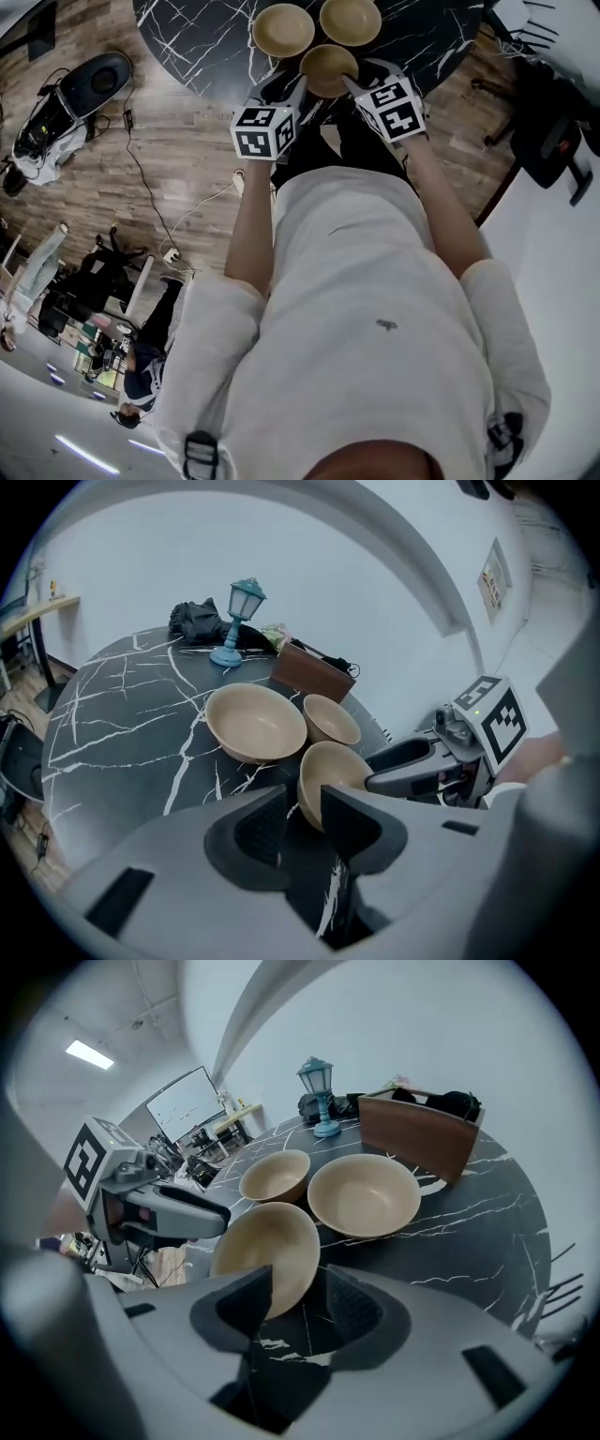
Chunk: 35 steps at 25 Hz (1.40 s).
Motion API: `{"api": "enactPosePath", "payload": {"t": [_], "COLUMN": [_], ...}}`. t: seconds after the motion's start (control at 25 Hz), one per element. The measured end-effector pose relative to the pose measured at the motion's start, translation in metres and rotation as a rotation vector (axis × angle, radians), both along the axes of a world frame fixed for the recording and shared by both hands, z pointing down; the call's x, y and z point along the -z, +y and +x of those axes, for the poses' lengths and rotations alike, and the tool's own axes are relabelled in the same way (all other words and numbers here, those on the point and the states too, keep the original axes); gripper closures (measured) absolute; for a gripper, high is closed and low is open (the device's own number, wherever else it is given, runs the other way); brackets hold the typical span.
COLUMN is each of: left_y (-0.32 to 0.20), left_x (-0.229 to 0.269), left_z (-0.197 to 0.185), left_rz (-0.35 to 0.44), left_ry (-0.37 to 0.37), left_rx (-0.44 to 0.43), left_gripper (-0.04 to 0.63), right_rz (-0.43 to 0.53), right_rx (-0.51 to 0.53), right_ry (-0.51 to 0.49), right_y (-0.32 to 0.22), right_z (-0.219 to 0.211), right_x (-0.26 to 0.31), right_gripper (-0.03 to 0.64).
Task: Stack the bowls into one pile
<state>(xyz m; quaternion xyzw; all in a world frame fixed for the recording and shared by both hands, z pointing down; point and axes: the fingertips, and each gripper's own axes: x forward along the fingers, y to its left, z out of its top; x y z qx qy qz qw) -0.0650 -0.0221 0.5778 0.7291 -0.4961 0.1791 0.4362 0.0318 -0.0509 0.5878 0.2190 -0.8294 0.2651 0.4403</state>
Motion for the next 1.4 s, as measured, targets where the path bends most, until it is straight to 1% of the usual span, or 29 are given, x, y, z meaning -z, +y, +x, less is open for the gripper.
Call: {"api": "enactPosePath", "payload": {"t": [0.2,0.4,0.48,0.72,1.04,1.4], "left_y": [0.002,0.003,0.003,0.005,0.006,0.009], "left_x": [-0.01,-0.012,-0.012,-0.012,-0.012,-0.012], "left_z": [0.005,0.007,0.008,0.009,0.01,0.009], "left_rz": [-0.034,-0.041,-0.042,-0.04,-0.039,-0.058], "left_ry": [0.01,-0.007,-0.01,-0.012,-0.017,-0.001], "left_rx": [0.087,0.127,0.134,0.138,0.156,0.186], "left_gripper": [0.489,0.492,0.509,0.529,0.548,0.56], "right_rz": [-0.023,-0.02,-0.017,-0.003,0.004,-0.06], "right_rx": [0.051,0.089,0.103,0.13,0.138,0.098], "right_ry": [-0.026,-0.039,-0.042,-0.049,-0.054,-0.112], "right_y": [-0.003,-0.009,-0.011,-0.008,-0.008,-0.007], "right_z": [0.0,0.001,0.001,-0.002,-0.003,-0.002], "right_x": [-0.007,-0.006,-0.005,-0.004,-0.004,-0.001], "right_gripper": [0.446,0.486,0.499,0.536,0.541,0.564]}}
